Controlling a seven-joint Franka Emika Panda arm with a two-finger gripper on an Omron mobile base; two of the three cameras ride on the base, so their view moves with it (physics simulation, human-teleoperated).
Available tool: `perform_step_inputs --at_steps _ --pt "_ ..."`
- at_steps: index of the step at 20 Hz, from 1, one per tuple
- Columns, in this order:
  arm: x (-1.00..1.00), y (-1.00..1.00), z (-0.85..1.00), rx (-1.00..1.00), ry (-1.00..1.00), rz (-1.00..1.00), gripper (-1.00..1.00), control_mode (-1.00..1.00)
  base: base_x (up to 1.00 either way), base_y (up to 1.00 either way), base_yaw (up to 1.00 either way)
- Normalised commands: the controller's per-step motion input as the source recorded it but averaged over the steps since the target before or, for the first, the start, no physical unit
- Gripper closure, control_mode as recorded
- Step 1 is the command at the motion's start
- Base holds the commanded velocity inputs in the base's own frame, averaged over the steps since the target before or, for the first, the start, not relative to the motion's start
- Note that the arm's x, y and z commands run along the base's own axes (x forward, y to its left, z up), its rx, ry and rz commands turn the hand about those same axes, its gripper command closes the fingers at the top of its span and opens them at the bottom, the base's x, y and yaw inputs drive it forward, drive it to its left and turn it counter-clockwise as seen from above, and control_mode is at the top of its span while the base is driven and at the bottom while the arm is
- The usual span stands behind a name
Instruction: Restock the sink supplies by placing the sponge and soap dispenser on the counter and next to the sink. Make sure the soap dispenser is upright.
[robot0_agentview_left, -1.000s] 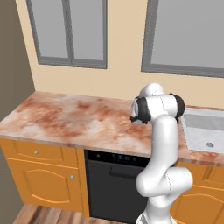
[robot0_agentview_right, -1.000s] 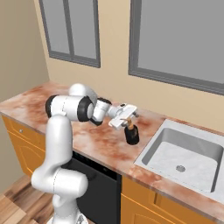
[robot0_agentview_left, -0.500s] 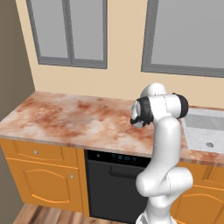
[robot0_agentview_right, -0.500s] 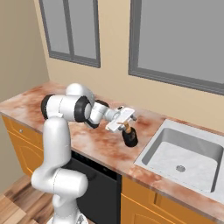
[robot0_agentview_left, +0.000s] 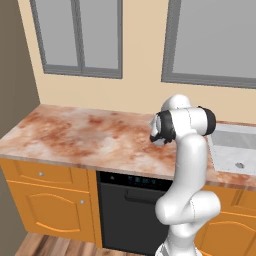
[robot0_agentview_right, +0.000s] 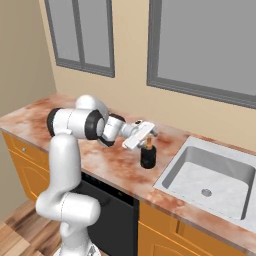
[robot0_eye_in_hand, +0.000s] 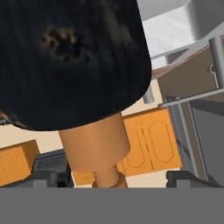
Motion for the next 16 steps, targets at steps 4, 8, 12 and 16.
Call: perform_step_inputs --at_steps 4,8,12,16 --pt "0.02 -0.05 -0.22 0.00 -0.04 0.00 -1.00 -1.00 0.00 0.00 0.00" --pt "0.00 -0.06 -0.30 0.00 -0.07 0.00 -1.00 -1.00 0.00 0.00 0.00" --pt "0.00 0.02 -0.09 0.00 -0.07 0.00 -1.00 -1.00 0.00 0.00 0.00" --pt "0.00 0.24 0.02 0.00 -0.06 0.00 -1.00 -1.00 0.00 0.00 0.00"
